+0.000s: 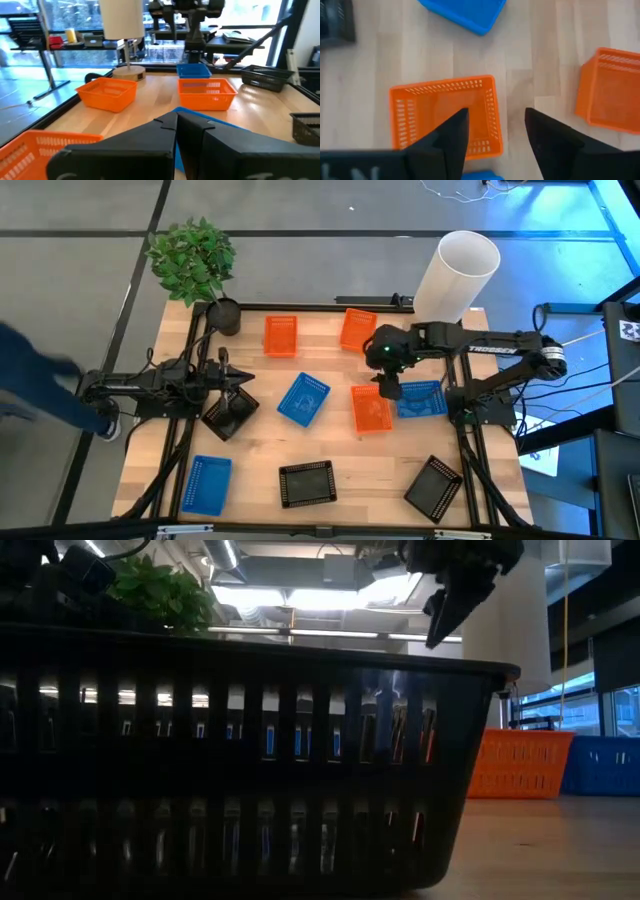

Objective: Stack baskets by color
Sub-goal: Stack the bottom right orange bin on the right orange bin

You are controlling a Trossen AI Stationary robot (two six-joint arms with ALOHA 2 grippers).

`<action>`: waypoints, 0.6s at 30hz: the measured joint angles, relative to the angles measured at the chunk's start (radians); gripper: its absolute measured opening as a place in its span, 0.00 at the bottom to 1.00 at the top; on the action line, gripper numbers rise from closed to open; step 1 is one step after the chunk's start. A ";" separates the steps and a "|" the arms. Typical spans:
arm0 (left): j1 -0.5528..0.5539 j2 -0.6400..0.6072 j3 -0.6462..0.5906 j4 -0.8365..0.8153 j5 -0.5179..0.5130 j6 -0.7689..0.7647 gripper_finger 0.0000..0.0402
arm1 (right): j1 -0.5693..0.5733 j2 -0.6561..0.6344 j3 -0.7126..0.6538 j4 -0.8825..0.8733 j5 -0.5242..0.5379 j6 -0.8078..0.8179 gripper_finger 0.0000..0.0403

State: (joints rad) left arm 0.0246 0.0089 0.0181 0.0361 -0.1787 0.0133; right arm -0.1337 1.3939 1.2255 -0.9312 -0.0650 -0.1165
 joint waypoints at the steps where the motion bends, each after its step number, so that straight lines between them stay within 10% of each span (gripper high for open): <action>1: 0.000 0.000 0.006 -0.010 -0.011 -0.001 0.00 | 0.000 0.016 0.000 -0.004 0.000 -0.027 0.49; 18: 0.000 0.315 0.391 -0.403 -0.073 -0.035 0.00 | -0.008 0.297 -0.005 -0.016 -0.038 -0.106 0.49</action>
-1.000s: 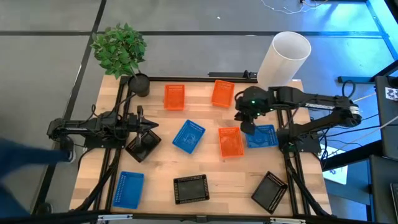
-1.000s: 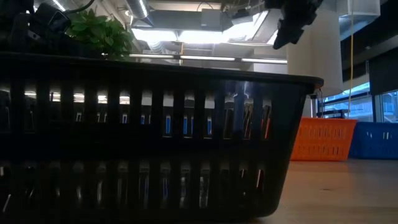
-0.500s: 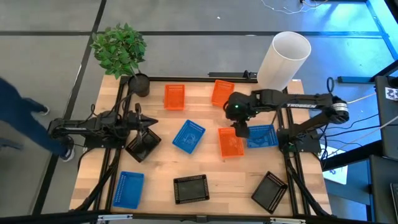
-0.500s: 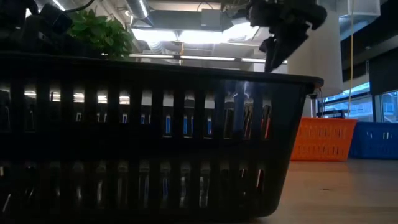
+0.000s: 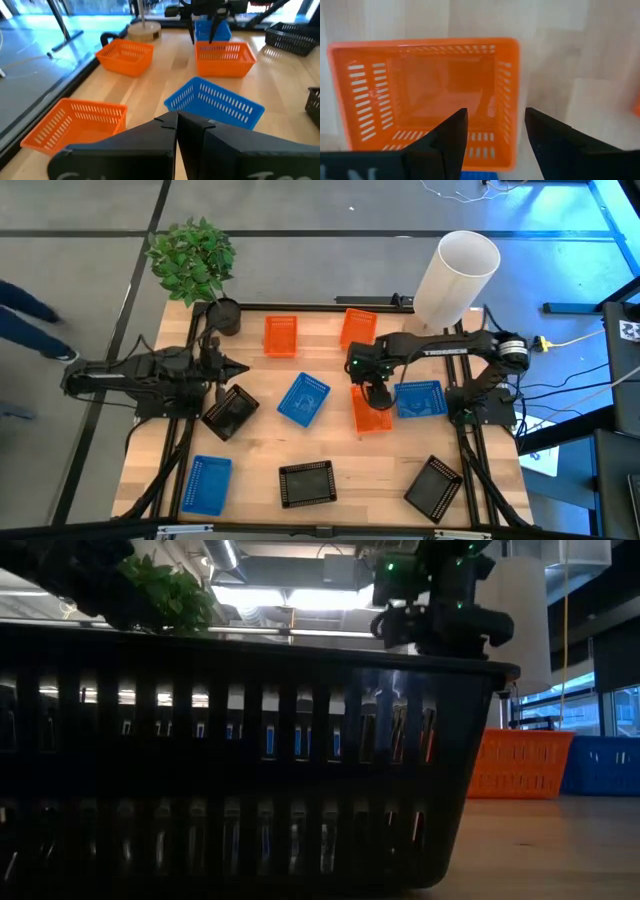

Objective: Stack baskets by color
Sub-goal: Stack the bottom right orange bin on the right orange bin

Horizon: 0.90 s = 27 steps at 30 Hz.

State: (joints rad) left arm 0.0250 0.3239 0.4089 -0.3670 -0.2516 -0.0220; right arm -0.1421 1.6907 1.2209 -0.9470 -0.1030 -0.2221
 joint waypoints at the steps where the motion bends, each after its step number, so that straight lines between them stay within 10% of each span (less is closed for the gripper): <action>1: 0.000 0.021 0.012 -0.007 0.000 -0.001 0.00 | 0.000 0.014 0.000 0.000 -0.003 0.000 0.49; 17: 0.000 0.154 0.084 -0.015 0.010 -0.001 0.00 | 0.000 0.139 -0.001 0.024 0.030 -0.029 0.46; 27: 0.000 0.155 0.084 -0.017 0.007 0.006 0.00 | 0.000 0.154 0.002 0.085 0.041 -0.028 0.03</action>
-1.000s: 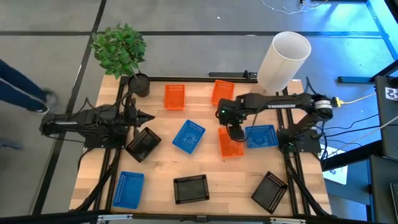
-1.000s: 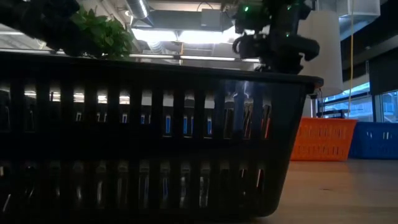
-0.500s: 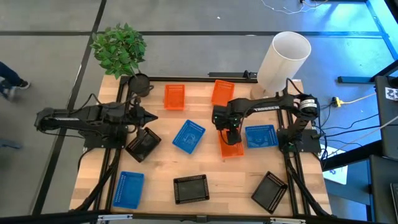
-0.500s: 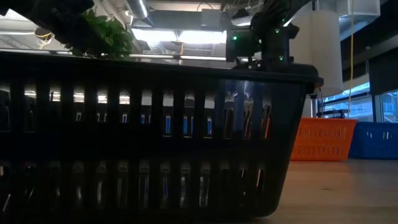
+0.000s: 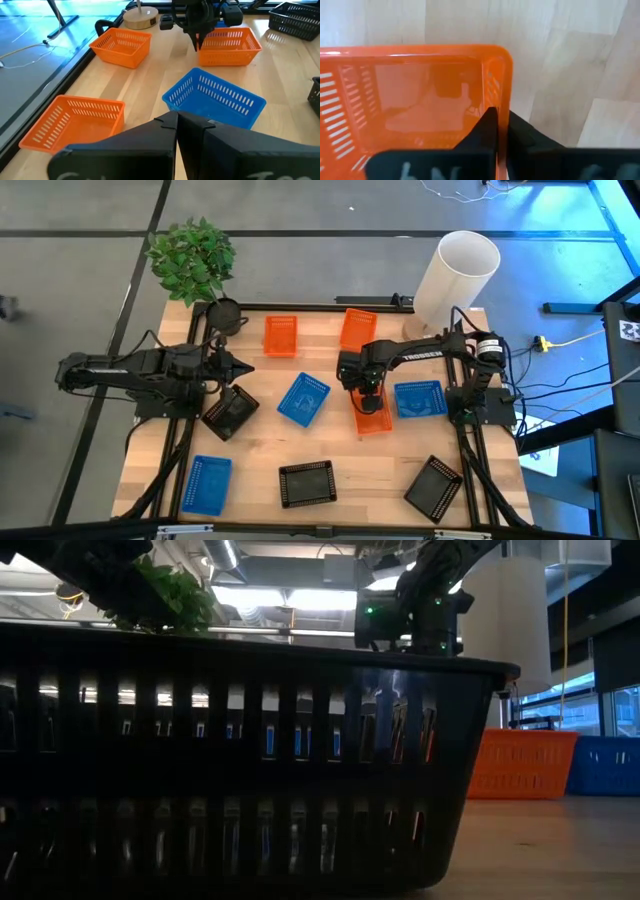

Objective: Stack baskets by color
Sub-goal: Stack the bottom right orange bin on the right orange bin

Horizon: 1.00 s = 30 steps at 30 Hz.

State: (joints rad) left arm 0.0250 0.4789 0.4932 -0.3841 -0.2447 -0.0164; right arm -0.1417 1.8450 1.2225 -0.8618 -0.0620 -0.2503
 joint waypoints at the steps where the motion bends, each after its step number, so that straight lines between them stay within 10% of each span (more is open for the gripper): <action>1: 0.000 0.000 0.000 0.000 0.000 0.000 0.00 | 0.000 0.000 0.007 -0.009 0.018 0.011 0.03; 18: 0.000 0.000 0.000 0.000 -0.001 0.001 0.00 | -0.293 -0.005 0.516 -0.280 0.096 -0.095 0.00; 30: 0.000 0.000 0.000 0.001 0.003 0.001 0.00 | -0.542 0.018 0.521 -0.179 0.111 -0.200 0.00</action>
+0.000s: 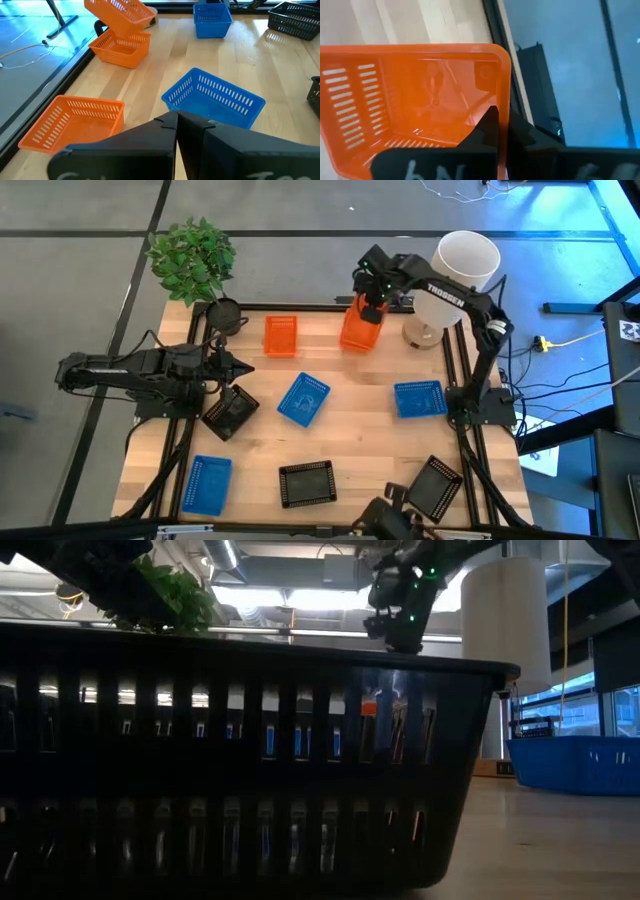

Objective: Stack baskets by color
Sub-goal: Stack the bottom right orange bin on the right orange bin, then stack the left orange bin on the orange bins

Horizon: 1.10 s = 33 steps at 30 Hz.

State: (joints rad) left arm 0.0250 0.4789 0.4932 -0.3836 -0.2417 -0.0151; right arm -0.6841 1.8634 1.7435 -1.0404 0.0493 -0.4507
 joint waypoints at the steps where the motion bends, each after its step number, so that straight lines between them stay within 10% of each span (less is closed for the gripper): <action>1: 0.000 0.000 0.000 0.000 0.000 0.000 0.00 | -0.004 0.012 0.000 -0.003 -0.007 -0.003 0.00; 17: 0.000 0.000 0.000 0.001 0.000 0.000 0.00 | -0.007 0.121 -0.002 0.004 -0.091 -0.092 0.01; 33: 0.000 0.000 0.000 0.001 -0.001 -0.001 0.00 | -0.003 0.121 -0.002 0.007 -0.049 -0.110 0.30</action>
State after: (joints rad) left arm 0.0249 0.4789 0.4931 -0.3824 -0.2423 -0.0165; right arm -0.6876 1.9843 1.7420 -1.0333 0.0006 -0.5610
